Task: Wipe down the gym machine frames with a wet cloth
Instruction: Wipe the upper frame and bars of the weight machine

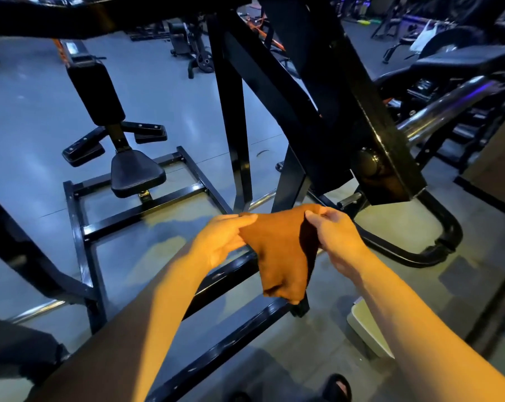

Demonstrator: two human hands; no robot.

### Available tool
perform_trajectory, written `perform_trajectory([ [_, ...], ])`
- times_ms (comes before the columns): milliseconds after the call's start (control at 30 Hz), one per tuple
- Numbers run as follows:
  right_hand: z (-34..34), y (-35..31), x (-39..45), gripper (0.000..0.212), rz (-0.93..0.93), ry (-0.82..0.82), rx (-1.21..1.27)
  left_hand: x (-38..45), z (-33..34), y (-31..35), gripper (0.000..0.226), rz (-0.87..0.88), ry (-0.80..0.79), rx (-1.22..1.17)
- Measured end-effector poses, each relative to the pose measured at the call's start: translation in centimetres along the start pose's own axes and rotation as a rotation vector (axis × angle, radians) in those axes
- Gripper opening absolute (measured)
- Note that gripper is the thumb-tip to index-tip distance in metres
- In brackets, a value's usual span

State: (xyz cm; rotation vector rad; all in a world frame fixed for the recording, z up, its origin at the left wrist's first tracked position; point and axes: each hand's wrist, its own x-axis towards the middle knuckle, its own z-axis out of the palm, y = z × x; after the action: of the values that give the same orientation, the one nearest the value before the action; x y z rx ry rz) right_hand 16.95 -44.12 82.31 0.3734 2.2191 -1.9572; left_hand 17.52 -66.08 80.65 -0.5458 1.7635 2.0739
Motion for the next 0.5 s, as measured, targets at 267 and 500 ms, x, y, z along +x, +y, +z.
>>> perform_trajectory([
  [267,0.4,0.8,-0.1,0.027,-0.344,0.132,-0.368,-1.1,1.3,1.3,0.025,0.418,0.389,0.409],
  [500,-0.4,-1.5,0.4,0.057,-0.402,-0.068,-0.575,-2.0,-0.7,3.0,0.043,0.485,0.075,0.549],
])
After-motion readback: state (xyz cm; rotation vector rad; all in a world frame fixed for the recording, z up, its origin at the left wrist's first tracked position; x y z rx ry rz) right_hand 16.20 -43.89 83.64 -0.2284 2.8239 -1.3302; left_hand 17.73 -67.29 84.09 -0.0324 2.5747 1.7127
